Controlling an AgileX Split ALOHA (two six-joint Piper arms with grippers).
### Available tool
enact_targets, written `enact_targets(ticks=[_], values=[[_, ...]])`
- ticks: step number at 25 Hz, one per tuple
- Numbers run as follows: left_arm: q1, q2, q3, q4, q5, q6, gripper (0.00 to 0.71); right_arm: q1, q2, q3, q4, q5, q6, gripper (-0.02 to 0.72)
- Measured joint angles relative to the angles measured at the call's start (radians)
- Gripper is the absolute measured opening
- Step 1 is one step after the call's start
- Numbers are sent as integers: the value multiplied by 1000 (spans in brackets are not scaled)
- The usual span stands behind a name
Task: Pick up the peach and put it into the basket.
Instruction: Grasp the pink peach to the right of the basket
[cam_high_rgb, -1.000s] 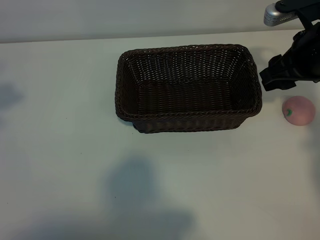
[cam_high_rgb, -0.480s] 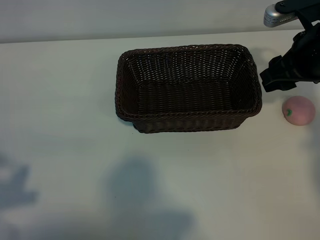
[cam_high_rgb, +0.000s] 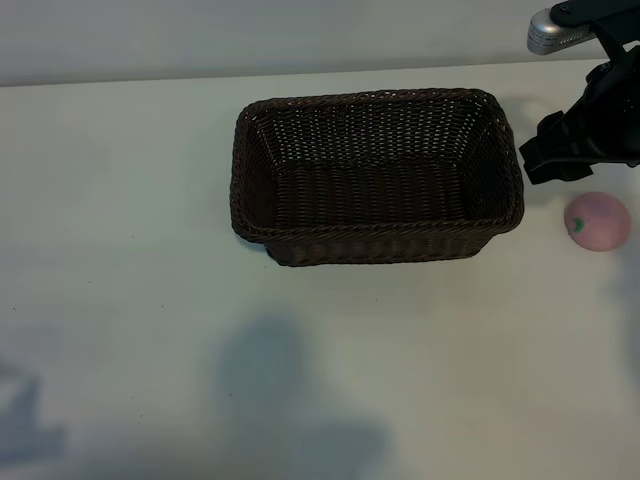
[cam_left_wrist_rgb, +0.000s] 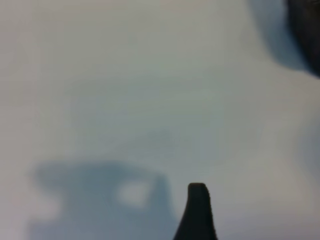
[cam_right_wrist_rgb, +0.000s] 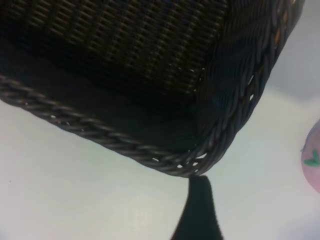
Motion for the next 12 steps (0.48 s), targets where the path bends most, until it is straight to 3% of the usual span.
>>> enact_targets(ticks=[12], values=[[-1,-2,56,41,0,-39,570,0,0,0,0,-2,0,564]])
